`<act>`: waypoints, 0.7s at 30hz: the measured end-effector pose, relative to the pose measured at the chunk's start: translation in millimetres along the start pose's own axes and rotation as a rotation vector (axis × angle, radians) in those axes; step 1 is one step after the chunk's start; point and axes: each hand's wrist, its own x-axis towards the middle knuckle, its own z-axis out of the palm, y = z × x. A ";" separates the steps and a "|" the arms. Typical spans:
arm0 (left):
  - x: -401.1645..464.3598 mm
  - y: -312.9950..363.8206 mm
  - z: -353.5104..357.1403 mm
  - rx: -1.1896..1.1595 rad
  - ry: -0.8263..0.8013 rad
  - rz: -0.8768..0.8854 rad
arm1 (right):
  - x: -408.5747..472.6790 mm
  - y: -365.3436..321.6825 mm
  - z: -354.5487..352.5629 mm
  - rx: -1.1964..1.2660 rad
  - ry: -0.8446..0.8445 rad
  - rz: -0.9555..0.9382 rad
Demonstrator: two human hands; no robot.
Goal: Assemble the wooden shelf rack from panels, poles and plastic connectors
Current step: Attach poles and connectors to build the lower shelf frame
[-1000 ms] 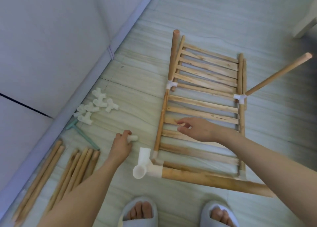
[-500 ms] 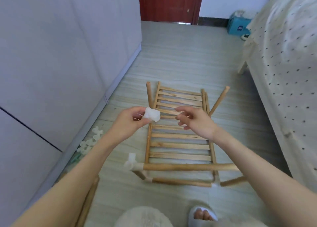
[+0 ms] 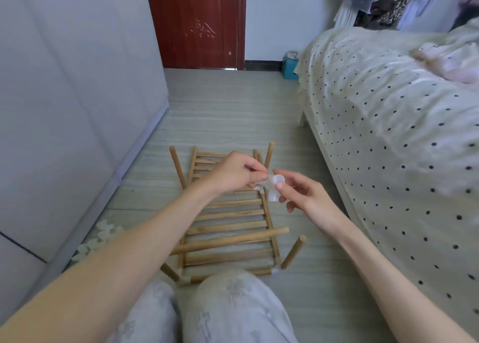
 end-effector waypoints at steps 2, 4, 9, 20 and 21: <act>5.9 3.5 21.0 -0.149 -0.001 -0.044 | -3.0 7.7 -11.5 -0.050 0.037 -0.003; 8.4 0.3 43.1 -0.276 0.009 -0.115 | -5.4 19.5 -21.5 -0.116 0.085 0.012; 16.8 -14.4 71.9 -0.269 -0.066 -0.172 | -13.0 57.2 -33.6 -0.232 0.162 0.107; 12.3 -74.5 93.5 0.551 -0.503 -0.210 | -25.1 124.4 -18.2 -0.067 0.404 0.334; 12.6 -75.6 93.6 0.571 -0.520 -0.200 | -25.5 126.9 -15.8 -0.066 0.417 0.326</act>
